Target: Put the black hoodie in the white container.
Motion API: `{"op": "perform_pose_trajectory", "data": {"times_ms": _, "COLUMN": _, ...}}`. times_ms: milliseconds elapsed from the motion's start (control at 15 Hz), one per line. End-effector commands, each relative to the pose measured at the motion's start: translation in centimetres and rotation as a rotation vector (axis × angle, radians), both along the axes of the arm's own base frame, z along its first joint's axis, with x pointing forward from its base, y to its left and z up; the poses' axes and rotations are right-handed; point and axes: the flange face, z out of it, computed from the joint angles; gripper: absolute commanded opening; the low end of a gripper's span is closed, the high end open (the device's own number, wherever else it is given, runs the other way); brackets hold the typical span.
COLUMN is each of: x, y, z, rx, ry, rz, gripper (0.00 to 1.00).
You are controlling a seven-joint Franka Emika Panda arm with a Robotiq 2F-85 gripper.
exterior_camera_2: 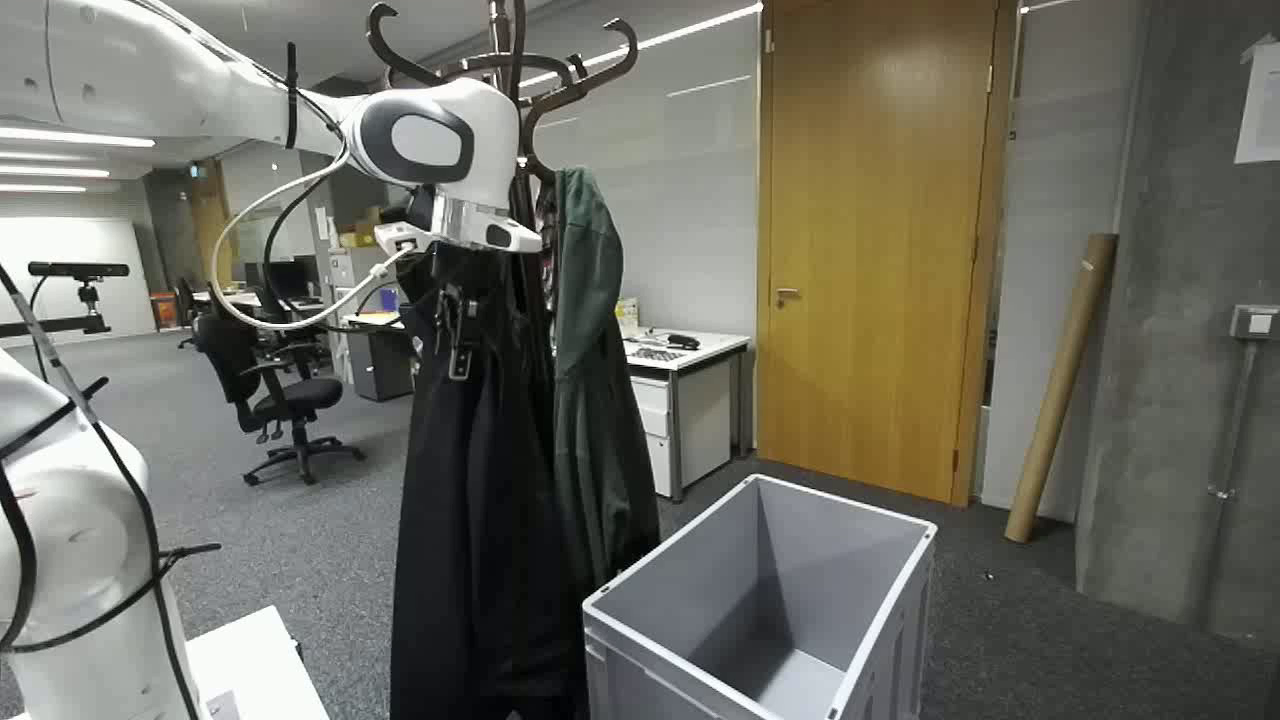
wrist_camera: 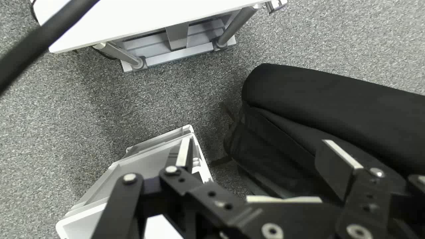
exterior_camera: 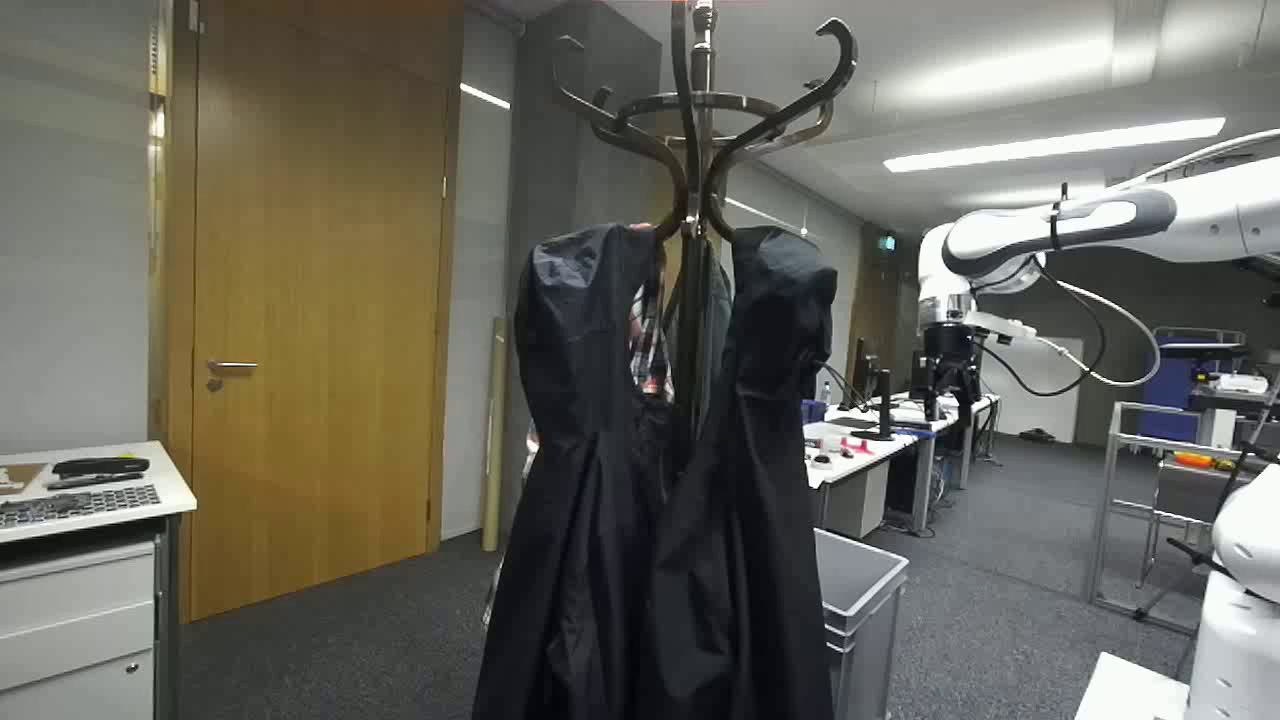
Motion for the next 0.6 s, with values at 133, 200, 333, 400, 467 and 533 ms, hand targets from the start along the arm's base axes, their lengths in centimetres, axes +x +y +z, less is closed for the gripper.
{"op": "perform_pose_trajectory", "data": {"times_ms": 133, "x": 0.0, "y": 0.0, "z": 0.1, "rx": 0.000, "ry": 0.000, "rz": 0.000, "gripper": 1.00}}
{"op": "perform_pose_trajectory", "data": {"times_ms": 200, "x": -0.2, "y": 0.5, "z": 0.0, "rx": -0.002, "ry": -0.010, "rz": 0.027, "gripper": 1.00}}
{"op": "perform_pose_trajectory", "data": {"times_ms": 333, "x": -0.7, "y": 1.5, "z": -0.2, "rx": -0.021, "ry": -0.004, "rz": 0.064, "gripper": 1.00}}
{"op": "perform_pose_trajectory", "data": {"times_ms": 400, "x": -1.0, "y": 2.0, "z": -0.2, "rx": -0.032, "ry": 0.009, "rz": 0.081, "gripper": 1.00}}
{"op": "perform_pose_trajectory", "data": {"times_ms": 467, "x": -1.4, "y": 2.6, "z": -0.2, "rx": -0.038, "ry": 0.021, "rz": 0.095, "gripper": 1.00}}
{"op": "perform_pose_trajectory", "data": {"times_ms": 533, "x": -1.7, "y": 3.2, "z": -0.2, "rx": -0.048, "ry": 0.024, "rz": 0.106, "gripper": 1.00}}
